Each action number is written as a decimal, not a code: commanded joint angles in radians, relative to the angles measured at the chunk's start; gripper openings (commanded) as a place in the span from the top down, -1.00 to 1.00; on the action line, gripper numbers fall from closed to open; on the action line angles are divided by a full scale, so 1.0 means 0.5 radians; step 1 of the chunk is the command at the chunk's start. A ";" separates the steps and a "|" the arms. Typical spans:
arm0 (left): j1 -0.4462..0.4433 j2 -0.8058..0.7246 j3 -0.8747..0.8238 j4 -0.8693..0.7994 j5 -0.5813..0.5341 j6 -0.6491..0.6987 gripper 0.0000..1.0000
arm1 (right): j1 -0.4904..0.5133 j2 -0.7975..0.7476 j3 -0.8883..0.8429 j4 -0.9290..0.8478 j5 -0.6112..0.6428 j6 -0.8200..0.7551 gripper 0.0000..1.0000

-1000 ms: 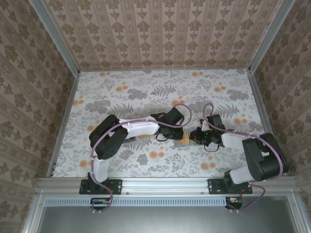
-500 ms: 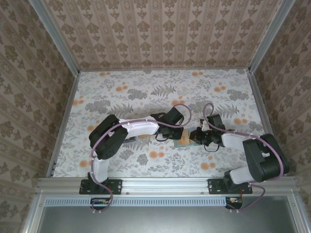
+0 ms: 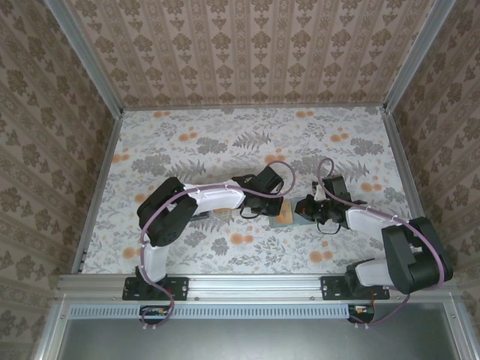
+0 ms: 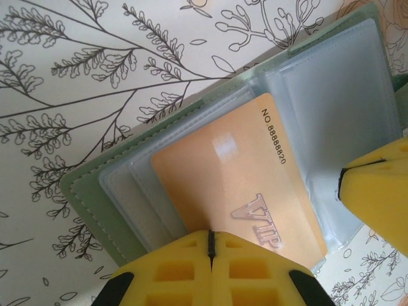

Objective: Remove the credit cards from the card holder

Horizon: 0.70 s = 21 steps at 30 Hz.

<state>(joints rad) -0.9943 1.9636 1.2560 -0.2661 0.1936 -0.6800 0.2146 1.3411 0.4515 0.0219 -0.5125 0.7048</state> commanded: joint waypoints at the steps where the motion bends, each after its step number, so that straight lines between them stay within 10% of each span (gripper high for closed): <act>1: 0.001 -0.006 -0.082 -0.087 -0.010 0.022 1.00 | 0.034 0.018 0.013 0.027 -0.055 -0.047 0.92; 7: -0.009 -0.103 -0.049 -0.115 -0.016 0.032 0.66 | 0.062 0.057 0.048 0.001 -0.008 -0.066 0.78; 21: -0.065 -0.164 -0.145 -0.061 -0.040 -0.048 0.71 | 0.143 0.082 0.062 0.001 0.056 -0.090 0.60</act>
<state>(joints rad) -1.0206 1.8820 1.1950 -0.3008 0.1833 -0.6888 0.2771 1.3666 0.4572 0.0219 -0.5014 0.6792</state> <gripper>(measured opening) 0.149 0.200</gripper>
